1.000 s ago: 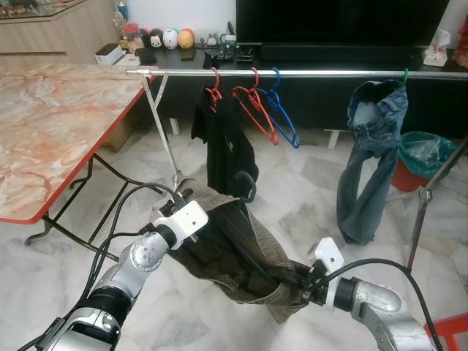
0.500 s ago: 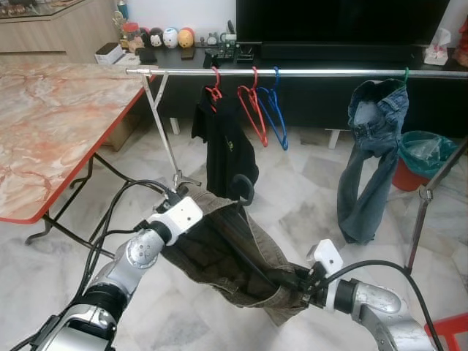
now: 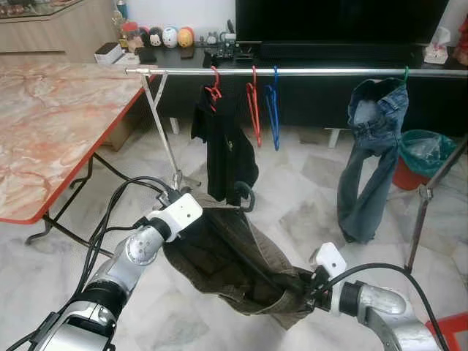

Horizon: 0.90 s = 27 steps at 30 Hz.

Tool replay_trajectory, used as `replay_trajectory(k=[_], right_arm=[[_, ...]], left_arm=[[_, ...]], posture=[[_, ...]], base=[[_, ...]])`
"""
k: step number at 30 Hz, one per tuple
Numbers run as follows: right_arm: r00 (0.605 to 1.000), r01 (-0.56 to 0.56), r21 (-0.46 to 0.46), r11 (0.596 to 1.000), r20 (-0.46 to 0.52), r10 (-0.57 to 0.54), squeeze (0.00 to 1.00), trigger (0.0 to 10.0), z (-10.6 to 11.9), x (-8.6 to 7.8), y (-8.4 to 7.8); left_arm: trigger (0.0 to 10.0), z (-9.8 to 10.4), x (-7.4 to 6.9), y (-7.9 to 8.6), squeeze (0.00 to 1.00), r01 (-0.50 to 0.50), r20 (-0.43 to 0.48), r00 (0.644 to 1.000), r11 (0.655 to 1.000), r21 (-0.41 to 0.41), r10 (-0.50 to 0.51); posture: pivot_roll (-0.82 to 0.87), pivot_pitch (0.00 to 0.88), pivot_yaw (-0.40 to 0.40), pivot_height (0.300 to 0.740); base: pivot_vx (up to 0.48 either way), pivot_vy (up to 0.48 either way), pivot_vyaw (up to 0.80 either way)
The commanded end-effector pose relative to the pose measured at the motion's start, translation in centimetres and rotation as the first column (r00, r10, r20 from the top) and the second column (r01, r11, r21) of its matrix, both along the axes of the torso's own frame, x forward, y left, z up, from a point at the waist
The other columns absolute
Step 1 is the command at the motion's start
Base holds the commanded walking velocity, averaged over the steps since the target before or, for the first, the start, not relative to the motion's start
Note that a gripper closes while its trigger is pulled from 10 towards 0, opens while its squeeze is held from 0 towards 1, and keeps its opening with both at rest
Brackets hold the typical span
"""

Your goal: Hang hanger

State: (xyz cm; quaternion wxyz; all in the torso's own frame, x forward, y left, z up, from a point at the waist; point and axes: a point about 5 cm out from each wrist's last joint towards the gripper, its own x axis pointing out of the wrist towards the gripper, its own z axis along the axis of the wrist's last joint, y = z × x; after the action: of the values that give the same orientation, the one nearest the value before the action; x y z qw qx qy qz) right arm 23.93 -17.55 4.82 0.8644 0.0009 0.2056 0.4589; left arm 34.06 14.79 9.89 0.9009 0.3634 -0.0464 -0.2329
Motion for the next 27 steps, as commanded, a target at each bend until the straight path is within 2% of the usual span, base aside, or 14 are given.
replay_trajectory(k=[1, 6, 11, 16, 20, 22, 26, 27], right_arm=[[0.999, -0.017, 0.003, 1.0, 0.045, 0.016, 0.0, 10.0, 0.7, 0.2, -0.2], [0.998, -0.051, -0.011, 0.999, 0.037, 0.052, 0.0, 10.0, 1.1, -0.4, -1.1], [0.996, -0.086, -0.092, 0.992, 0.0, 0.086, 0.0, 10.0, 1.0, -1.3, -3.1], [0.995, -0.101, -0.161, 0.982, -0.027, 0.098, 0.0, 10.0, 0.7, -1.7, -4.1], [0.995, -0.097, -0.167, 0.981, -0.026, 0.093, 0.0, 10.0, 1.2, -2.0, -5.1], [0.998, -0.061, -0.255, 0.965, -0.018, 0.059, 0.0, 10.0, 1.0, -1.8, -6.0], [1.0, -0.023, -0.284, 0.958, 0.007, 0.026, 0.0, 10.0, 1.0, -1.4, -6.3], [1.0, 0.008, -0.295, 0.955, 0.029, 0.0, 0.0, 10.0, 1.1, -1.2, -6.7]], left_arm=[[0.0, 0.3, 0.3, 0.6, 0.0, -0.011, -0.001, 1.0, 1.0, 0.019, 0.011], [0.0, 0.4, 0.4, 0.9, 0.0, -0.024, 0.003, 1.0, 0.999, 0.027, 0.024], [0.0, 0.5, 0.5, 1.0, 0.0, -0.032, 0.008, 0.999, 0.999, 0.032, 0.031], [0.0, 0.6, 0.6, 1.0, 0.0, -0.034, 0.012, 0.999, 0.999, 0.033, 0.034], [0.0, 0.6, 0.6, 1.1, 0.0, -0.036, 0.012, 0.999, 0.998, 0.042, 0.035], [0.0, 0.5, 0.6, 1.1, 0.0, -0.034, 0.0, 0.999, 0.998, 0.05, 0.034], [0.0, 0.3, 0.6, 1.2, 0.0, -0.034, -0.012, 0.999, 0.997, 0.067, 0.035], [1.6, -0.1, 0.6, 1.2, 0.0, -0.043, -0.033, 0.998, 0.996, 0.076, 0.046]], posture=[[0.06, 0.048, 0.085, 0.74], [0.06, 0.048, 0.087, 0.74], [0.05, 0.05, 0.088, 0.74], [0.05, 0.05, 0.088, 0.74], [0.05, 0.05, 0.092, 0.74], [0.05, 0.05, 0.093, 0.74], [0.05, 0.048, 0.095, 0.74], [0.05, 0.048, 0.099, 0.74]], base=[[0.0, 0.0, 0.0], [0.0, 0.0, 0.0], [0.0, 0.0, 0.0], [0.0, 0.0, 0.0], [0.0, 0.0, 0.0], [0.0, 0.0, 0.0], [0.0, 0.0, 0.0], [0.0, 0.0, 0.0]])
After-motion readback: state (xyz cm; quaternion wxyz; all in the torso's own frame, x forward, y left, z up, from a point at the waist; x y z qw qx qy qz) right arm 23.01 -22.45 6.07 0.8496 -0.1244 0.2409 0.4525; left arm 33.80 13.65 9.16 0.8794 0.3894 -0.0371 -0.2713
